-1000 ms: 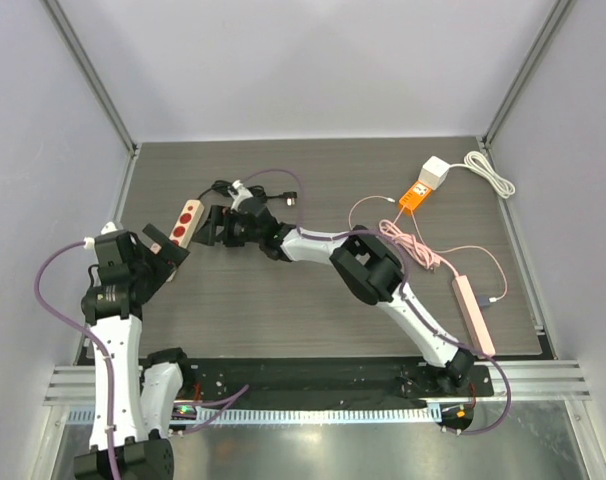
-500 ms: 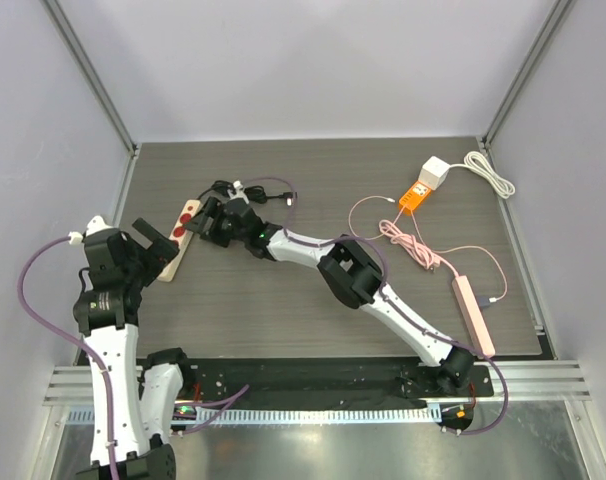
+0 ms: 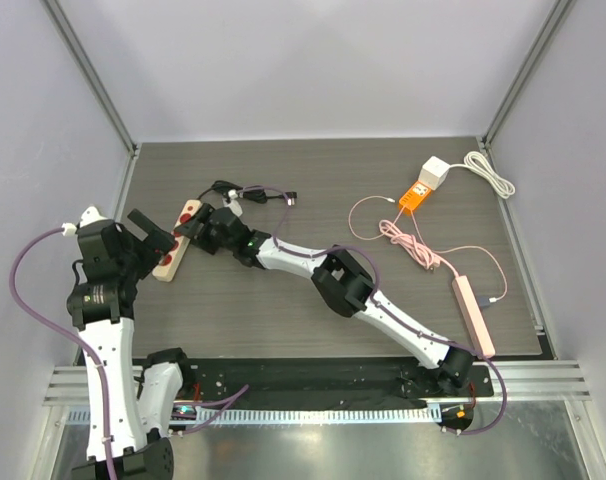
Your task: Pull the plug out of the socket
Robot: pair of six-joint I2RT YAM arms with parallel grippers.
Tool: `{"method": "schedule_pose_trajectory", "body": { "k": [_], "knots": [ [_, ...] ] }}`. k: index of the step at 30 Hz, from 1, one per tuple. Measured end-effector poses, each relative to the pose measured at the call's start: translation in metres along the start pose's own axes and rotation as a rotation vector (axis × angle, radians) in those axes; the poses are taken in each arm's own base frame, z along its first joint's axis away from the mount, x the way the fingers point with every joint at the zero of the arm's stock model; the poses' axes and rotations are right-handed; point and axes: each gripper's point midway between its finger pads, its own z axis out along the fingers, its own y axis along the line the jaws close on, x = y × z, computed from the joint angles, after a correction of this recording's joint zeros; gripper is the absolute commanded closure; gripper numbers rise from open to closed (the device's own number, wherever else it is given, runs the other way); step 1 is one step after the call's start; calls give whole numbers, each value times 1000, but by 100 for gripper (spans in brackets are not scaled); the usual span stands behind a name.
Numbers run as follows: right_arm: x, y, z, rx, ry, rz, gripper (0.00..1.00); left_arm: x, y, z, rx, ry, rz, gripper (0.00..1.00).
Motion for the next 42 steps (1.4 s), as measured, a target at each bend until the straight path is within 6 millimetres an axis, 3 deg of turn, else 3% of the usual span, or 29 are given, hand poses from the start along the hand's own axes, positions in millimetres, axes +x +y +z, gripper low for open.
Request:
{"method": "schedule_pose_trajectory", "body": {
  "k": [13,32,39,42],
  "knots": [
    [-4,-3,1,19,-30,19,36,0,1,0,0,2,14,0],
    [1,-16,4,-2,-26,-4,68,15,6,-8,-5,102,123,1],
    [-6,-22,-9,-33,-6,-26,84,30,11,0,-20,198,152,5],
    [-9,-27,-20,-35,40,-35,88,38,9,3,4,234,163,13]
  ]
}}
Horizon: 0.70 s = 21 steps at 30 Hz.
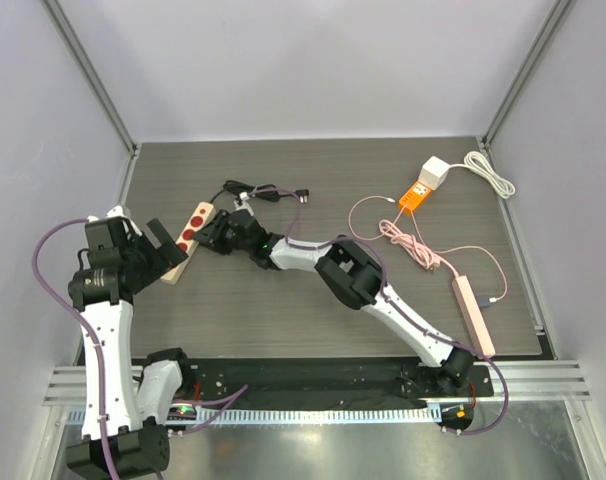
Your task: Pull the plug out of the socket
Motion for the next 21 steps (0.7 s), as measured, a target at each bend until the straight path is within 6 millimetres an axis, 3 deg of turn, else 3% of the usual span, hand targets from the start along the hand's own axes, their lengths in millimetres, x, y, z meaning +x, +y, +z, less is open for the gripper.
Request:
{"method": "schedule_pose_trajectory", "body": {
  "k": [12,17,21],
  "knots": [
    [-13,-13,-30,3,144,-114,89,21,-9,36,33,181,31,16],
    [-22,-9,-36,-31,199,-174,89,23,3,61,-81,234,57,15],
    [-29,-26,-39,20,218,-196,88,17,4,78,-155,252,80,12]
  ]
}}
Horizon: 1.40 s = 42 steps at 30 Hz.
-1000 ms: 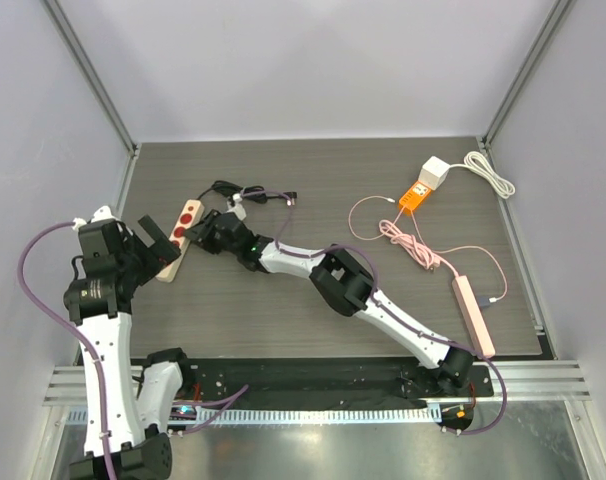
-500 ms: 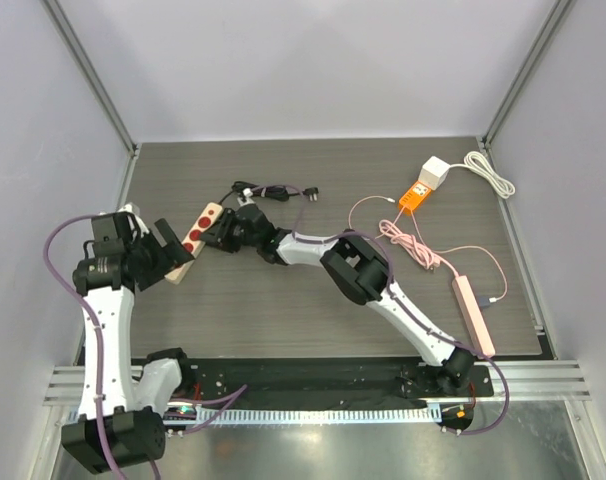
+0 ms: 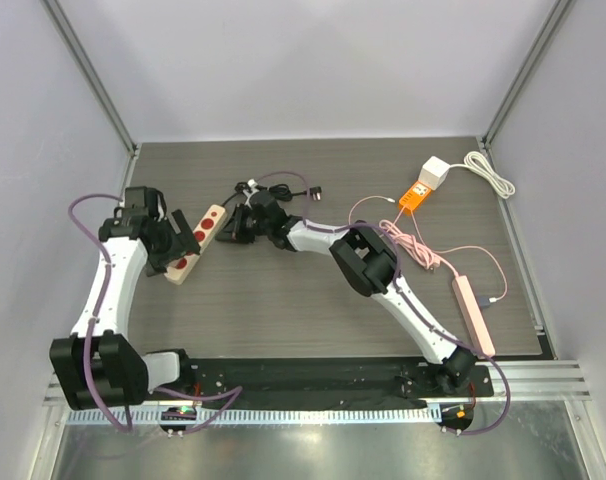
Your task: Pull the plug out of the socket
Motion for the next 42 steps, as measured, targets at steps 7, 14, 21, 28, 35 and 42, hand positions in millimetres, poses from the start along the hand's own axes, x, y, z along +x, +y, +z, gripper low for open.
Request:
{"method": "schedule_pose_trajectory", "body": {
  "k": [7,14,21,28,35,42],
  "knots": [
    [-4,-8,-7,-4,5,-53,76,-10,8,17,-96,4,-63,7],
    [5,-5,-15,-39,10,-83,69,-23,14,4,-134,-87,-129,2],
    [3,3,-17,-54,-5,-96,48,-38,19,-5,-108,-127,-205,4],
    [-1,8,-21,-46,-22,-121,34,-33,22,22,-127,-29,-244,7],
    [-4,7,-26,-26,-35,-142,31,-29,19,45,-117,4,-291,9],
    [-4,7,-26,-31,-39,-151,31,-34,20,56,-127,-19,-341,16]
  ]
}}
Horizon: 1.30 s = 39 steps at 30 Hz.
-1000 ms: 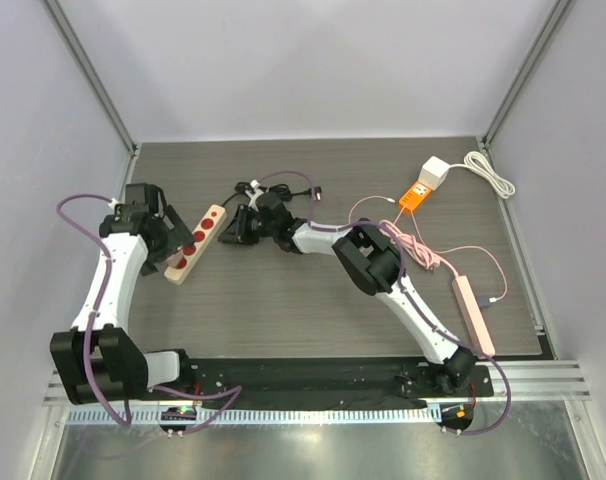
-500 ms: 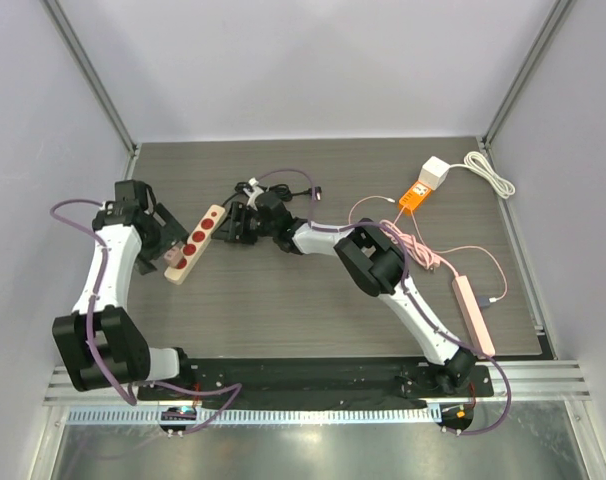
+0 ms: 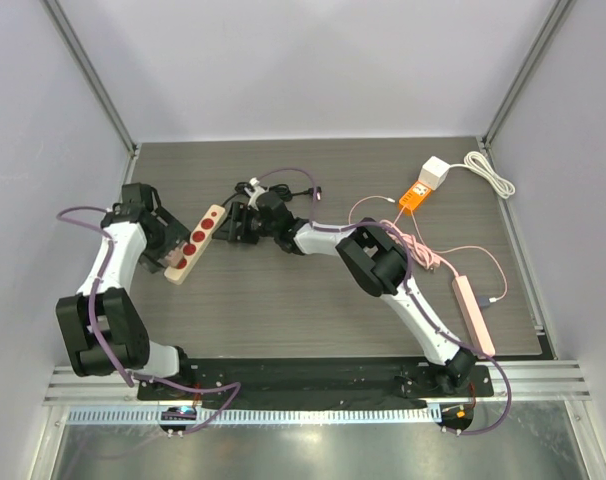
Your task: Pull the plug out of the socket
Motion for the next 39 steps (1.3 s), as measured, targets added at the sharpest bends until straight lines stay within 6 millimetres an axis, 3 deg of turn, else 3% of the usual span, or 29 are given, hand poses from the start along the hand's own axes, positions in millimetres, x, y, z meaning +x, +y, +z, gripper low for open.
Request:
{"method": "schedule_pose_trajectory", "body": {
  "k": [11,16,22,26,28,29,39],
  "knots": [
    [0,0,-1,1,-3,-12,30,-1,5,26,-59,12,-24,19],
    [-1,0,-1,1,-4,-11,30,0,9,39,-90,27,-23,25],
    [-2,1,1,4,-4,-4,29,-5,11,43,-97,14,-26,47],
    [-5,2,4,-1,-9,2,28,-9,8,44,-83,-1,-24,79],
    [-5,3,5,-3,-9,6,28,-9,8,44,-79,1,-23,89],
    [-5,3,5,-3,-8,7,27,-9,8,44,-77,4,-22,100],
    [0,7,5,-12,6,83,27,0,6,38,-22,17,-35,100]
  ]
}}
